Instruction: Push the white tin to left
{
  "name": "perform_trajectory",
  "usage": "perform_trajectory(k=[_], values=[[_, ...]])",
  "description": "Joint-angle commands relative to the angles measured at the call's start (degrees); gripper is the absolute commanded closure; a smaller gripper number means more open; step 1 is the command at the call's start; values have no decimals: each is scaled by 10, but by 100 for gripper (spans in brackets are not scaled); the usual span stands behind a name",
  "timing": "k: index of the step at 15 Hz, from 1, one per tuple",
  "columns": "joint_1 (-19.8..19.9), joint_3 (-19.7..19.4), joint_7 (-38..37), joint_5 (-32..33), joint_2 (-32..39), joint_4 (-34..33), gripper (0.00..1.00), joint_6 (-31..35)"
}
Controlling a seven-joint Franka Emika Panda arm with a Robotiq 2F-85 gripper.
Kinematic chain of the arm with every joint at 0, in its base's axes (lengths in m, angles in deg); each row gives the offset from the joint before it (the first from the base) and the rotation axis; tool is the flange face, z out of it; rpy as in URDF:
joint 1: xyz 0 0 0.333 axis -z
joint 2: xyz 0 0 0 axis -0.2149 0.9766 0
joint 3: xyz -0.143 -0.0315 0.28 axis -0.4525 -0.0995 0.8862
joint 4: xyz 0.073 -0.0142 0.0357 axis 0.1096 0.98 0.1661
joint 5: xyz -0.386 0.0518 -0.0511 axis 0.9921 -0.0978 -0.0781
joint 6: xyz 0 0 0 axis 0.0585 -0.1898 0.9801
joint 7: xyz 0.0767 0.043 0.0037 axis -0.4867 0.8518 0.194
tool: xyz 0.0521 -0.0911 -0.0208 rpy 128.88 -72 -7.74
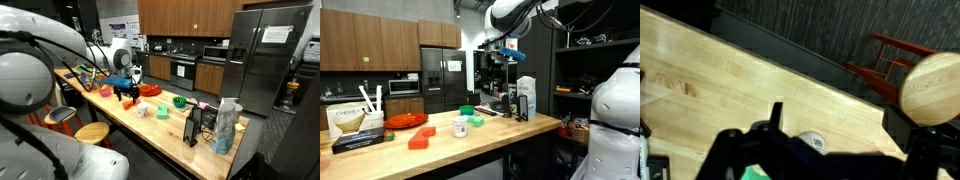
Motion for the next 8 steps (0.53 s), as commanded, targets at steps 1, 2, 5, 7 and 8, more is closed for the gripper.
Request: perform_trajectory(k=[1,2,5,7,8], values=[[0,0,0,0,0,-1,0,-1],[0,0,0,0,0,-1,0,-1],[0,0,0,0,0,-1,0,-1],[-1,2,2,4,2,-2,0,0],[-2,2,8,7,1,-1,0,2]])
